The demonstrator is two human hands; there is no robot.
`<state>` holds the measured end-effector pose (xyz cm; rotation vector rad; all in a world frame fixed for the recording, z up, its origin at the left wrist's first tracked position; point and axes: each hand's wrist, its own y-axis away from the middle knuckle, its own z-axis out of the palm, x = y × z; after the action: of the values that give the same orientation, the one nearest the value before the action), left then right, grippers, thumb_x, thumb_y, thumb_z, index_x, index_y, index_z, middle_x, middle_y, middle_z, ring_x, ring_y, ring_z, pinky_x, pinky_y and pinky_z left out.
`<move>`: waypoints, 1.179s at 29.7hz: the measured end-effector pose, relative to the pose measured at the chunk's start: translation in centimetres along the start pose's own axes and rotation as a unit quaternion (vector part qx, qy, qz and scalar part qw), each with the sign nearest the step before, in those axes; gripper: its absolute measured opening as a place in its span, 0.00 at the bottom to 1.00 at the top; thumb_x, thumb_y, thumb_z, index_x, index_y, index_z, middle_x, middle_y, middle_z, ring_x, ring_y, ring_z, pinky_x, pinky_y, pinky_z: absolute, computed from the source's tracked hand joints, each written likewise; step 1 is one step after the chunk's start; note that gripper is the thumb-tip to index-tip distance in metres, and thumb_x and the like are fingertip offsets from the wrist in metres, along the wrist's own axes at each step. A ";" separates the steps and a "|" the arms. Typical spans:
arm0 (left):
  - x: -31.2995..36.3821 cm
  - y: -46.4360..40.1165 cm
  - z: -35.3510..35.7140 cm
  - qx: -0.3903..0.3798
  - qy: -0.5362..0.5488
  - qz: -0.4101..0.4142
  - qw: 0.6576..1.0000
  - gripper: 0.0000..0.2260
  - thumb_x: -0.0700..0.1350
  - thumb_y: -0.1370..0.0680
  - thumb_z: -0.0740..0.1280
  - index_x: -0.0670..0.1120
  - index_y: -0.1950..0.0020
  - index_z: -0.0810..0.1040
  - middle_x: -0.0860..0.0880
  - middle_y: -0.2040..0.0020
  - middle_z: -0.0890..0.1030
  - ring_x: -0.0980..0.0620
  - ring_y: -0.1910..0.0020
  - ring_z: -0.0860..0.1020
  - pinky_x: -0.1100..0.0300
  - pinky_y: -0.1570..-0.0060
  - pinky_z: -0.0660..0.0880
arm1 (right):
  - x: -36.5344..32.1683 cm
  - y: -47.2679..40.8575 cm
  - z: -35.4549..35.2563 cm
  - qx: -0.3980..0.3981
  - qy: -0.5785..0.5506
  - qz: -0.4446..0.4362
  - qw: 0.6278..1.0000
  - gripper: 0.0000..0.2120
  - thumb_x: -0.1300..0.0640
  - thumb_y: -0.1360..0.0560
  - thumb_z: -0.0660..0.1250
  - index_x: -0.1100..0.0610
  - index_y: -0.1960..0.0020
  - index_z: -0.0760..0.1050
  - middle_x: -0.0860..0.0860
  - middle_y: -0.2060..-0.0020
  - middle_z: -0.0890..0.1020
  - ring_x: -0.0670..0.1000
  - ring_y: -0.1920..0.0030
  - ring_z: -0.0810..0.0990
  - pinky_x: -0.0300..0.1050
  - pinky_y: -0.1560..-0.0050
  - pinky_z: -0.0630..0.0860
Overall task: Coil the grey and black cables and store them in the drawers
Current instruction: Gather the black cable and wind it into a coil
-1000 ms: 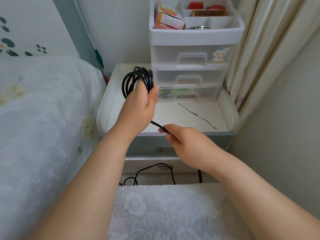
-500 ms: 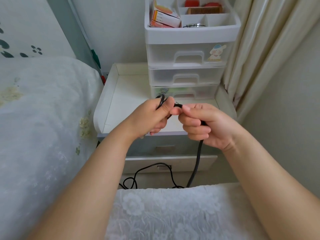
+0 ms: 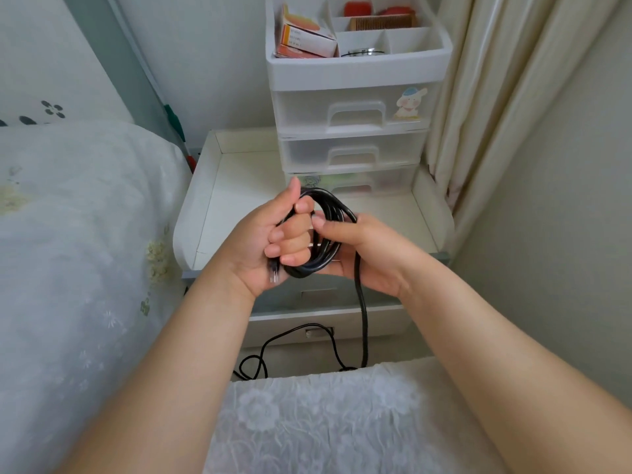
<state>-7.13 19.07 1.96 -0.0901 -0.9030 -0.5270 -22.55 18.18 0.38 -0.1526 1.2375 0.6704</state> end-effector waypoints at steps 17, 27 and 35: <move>-0.2 0.4 0.4 0.007 -0.106 -0.012 0.994 0.07 0.43 0.22 0.63 0.43 0.59 0.71 0.56 0.80 0.62 0.61 0.84 0.59 0.67 0.80 0.55 | -0.4 0.6 -1.7 -0.020 0.247 -0.017 0.969 0.08 0.54 0.20 0.59 0.58 0.45 0.71 0.44 0.65 0.82 0.44 0.67 0.81 0.36 0.79 0.66; -1.3 0.7 2.0 0.057 -0.459 -0.016 0.886 0.10 0.41 0.21 0.62 0.46 0.61 0.68 0.53 0.75 0.65 0.55 0.78 0.60 0.62 0.76 0.60 | -1.6 1.1 -3.7 0.047 0.165 -0.107 0.979 0.18 0.46 0.25 0.62 0.55 0.68 0.65 0.49 0.73 0.58 0.48 0.72 0.53 0.37 0.74 0.53; -1.6 1.2 2.3 -0.061 -0.346 0.009 0.936 0.14 0.52 0.23 0.59 0.40 0.51 0.69 0.52 0.72 0.72 0.55 0.77 0.68 0.64 0.73 0.69 | -1.2 0.5 -2.4 0.126 0.149 -0.170 0.966 0.24 0.49 0.23 0.63 0.54 0.71 0.55 0.52 0.76 0.58 0.52 0.74 0.53 0.40 0.73 0.53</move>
<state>-9.02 21.42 2.36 -0.4167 -1.5547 -0.5410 -24.96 17.01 0.79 -0.2540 1.5291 0.1919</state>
